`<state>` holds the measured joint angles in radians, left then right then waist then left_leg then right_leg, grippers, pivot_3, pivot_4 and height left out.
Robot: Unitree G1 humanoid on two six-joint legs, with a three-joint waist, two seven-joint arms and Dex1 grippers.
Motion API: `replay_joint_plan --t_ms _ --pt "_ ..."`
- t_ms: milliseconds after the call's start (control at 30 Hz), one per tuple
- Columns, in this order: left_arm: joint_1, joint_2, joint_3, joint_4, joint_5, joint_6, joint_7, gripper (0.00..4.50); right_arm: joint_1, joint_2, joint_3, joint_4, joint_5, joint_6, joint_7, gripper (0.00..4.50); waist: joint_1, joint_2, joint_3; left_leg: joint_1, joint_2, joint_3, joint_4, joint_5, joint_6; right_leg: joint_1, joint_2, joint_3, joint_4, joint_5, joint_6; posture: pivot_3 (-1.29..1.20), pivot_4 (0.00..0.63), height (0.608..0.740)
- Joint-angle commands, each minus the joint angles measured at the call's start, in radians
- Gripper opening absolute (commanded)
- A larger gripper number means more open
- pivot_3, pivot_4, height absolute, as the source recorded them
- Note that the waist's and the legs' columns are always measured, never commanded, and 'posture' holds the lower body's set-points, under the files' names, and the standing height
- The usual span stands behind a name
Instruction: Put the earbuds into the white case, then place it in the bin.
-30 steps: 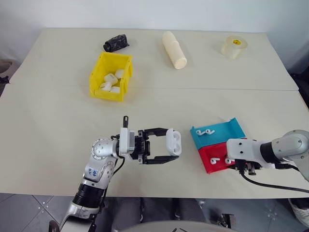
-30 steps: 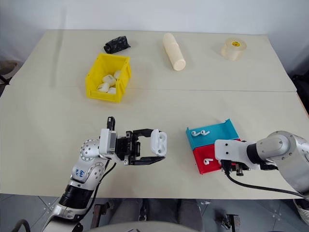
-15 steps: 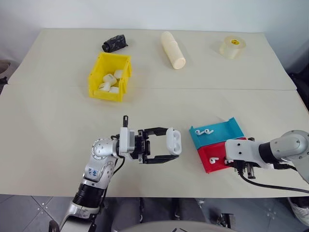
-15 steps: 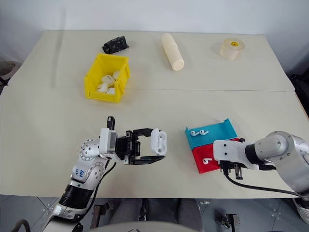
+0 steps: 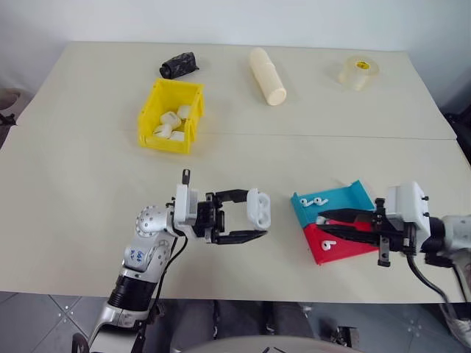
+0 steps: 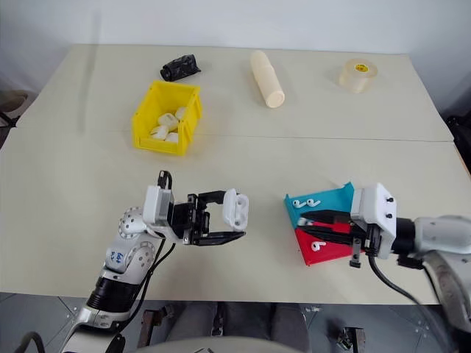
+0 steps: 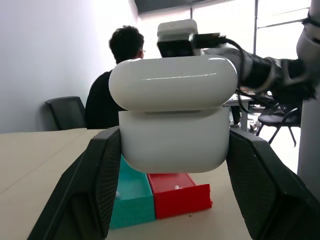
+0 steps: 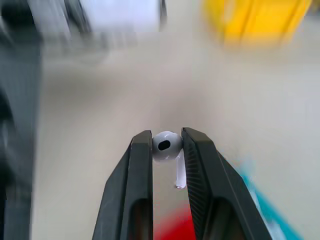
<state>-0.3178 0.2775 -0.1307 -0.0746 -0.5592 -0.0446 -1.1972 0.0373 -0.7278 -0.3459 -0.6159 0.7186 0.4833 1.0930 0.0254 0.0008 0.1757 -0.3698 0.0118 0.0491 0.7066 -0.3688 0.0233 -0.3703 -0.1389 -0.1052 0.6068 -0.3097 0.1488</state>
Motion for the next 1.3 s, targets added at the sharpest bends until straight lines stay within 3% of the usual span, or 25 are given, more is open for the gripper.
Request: replay_joint_plan --t_ms 33,167,400,633,1300 --pt "-0.017 0.008 0.01 -0.005 -0.024 0.015 -0.023 2.78 -0.057 0.135 0.0 -0.069 0.153 -0.023 -0.166 0.48 -0.004 0.0 0.0 0.0 0.0 0.0 0.0 0.0 0.0 0.0 0.0 0.0 0.0 0.0 0.0 0.0 0.15 0.74" --pt "-0.036 0.017 0.006 0.001 -0.025 0.046 -0.044 2.78 -0.091 0.281 0.091 -0.121 0.2 -0.044 -0.287 0.48 -0.002 0.001 0.0 0.0 0.0 0.0 -0.001 0.0 -0.001 -0.001 0.002 0.0 0.001 0.0 -0.001 0.0 0.15 0.74" --pt "-0.062 -0.002 0.003 0.016 -0.01 0.058 -0.042 2.78 -0.096 0.383 0.253 -0.124 0.157 -0.099 -0.33 0.48 -0.001 0.001 0.0 -0.001 -0.002 0.0 -0.001 0.0 -0.001 -0.002 0.002 0.001 0.001 0.0 -0.001 0.0 0.15 0.74" --pt "-0.07 -0.016 -0.006 0.018 -0.007 0.061 -0.033 2.78 -0.081 0.43 0.338 -0.078 0.107 -0.161 -0.33 0.48 -0.003 0.001 0.0 -0.001 -0.002 0.001 -0.001 0.0 -0.001 -0.003 0.003 0.001 0.001 0.0 -0.001 0.0 0.15 0.74" --pt "-0.073 -0.026 0.0 -0.007 -0.011 0.071 -0.015 2.78 -0.031 0.436 0.4 0.1 0.002 -0.282 -0.274 0.48 -0.003 0.001 0.0 -0.001 -0.001 0.001 -0.001 0.0 -0.001 -0.003 0.003 0.002 0.001 -0.001 -0.001 0.0 0.15 0.74"
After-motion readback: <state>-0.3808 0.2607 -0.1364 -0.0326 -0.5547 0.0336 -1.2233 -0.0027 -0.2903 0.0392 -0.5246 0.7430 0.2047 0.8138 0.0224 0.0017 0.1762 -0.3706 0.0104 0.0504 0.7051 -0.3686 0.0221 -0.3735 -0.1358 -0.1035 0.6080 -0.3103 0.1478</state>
